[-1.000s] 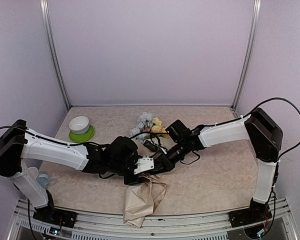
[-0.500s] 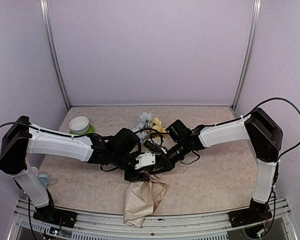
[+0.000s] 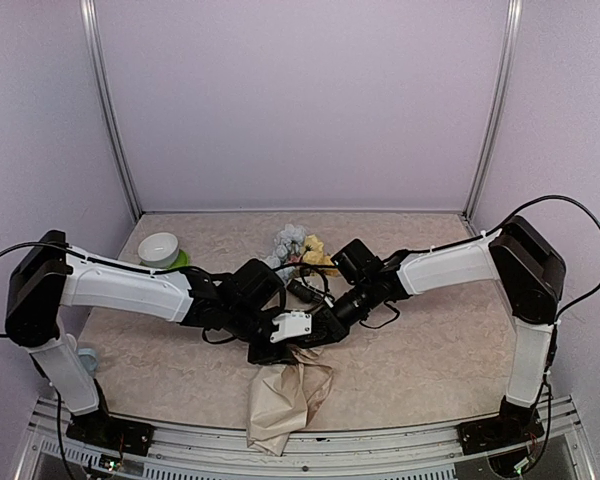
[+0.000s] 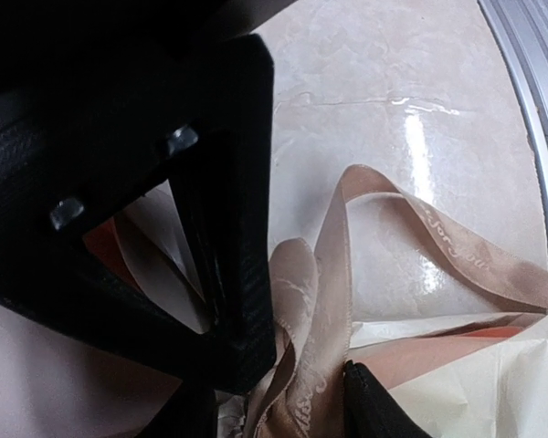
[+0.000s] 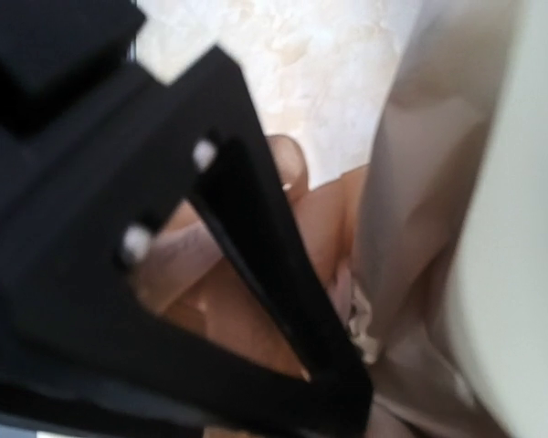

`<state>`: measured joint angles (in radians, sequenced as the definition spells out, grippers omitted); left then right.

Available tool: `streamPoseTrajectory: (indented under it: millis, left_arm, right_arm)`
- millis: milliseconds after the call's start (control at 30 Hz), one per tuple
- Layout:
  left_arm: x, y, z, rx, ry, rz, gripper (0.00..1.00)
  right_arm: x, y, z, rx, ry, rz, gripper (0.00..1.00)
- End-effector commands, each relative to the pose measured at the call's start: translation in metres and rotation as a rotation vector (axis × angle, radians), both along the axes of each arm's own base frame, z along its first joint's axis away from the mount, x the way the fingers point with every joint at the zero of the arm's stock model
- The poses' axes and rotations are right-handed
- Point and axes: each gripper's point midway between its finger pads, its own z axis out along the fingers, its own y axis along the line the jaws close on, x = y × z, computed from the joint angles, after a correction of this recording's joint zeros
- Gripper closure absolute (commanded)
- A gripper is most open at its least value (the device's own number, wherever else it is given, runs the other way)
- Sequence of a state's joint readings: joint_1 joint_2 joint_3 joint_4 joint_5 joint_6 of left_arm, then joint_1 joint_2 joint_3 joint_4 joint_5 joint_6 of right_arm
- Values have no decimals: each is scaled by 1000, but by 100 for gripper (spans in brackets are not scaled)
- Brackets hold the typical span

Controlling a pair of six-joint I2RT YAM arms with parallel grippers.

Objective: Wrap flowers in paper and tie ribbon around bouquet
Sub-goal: Cross the half-tied ribbon over the folded bouquet.

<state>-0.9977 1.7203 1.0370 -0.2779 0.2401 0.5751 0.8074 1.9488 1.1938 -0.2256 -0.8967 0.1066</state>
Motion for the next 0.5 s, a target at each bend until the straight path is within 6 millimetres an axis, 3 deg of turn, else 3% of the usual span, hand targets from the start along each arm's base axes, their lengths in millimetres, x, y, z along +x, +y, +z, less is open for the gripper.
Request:
streamPoseTrajectory:
  millis: [0, 67, 233, 467]
  left_arm:
    - [8, -5, 0, 18, -58, 18, 61]
    - [9, -6, 1, 19, -85, 26, 72]
    - [16, -4, 2, 30, -169, 55, 87]
    - [24, 0, 13, 1, -249, 104, 87]
  right_arm:
    - [1, -2, -5, -1, 11, -6, 100]
    - [1, -1, -6, 0, 12, -6, 100]
    - [1, -1, -6, -2, 11, -5, 100]
    - [-1, 1, -4, 12, 31, 17, 100]
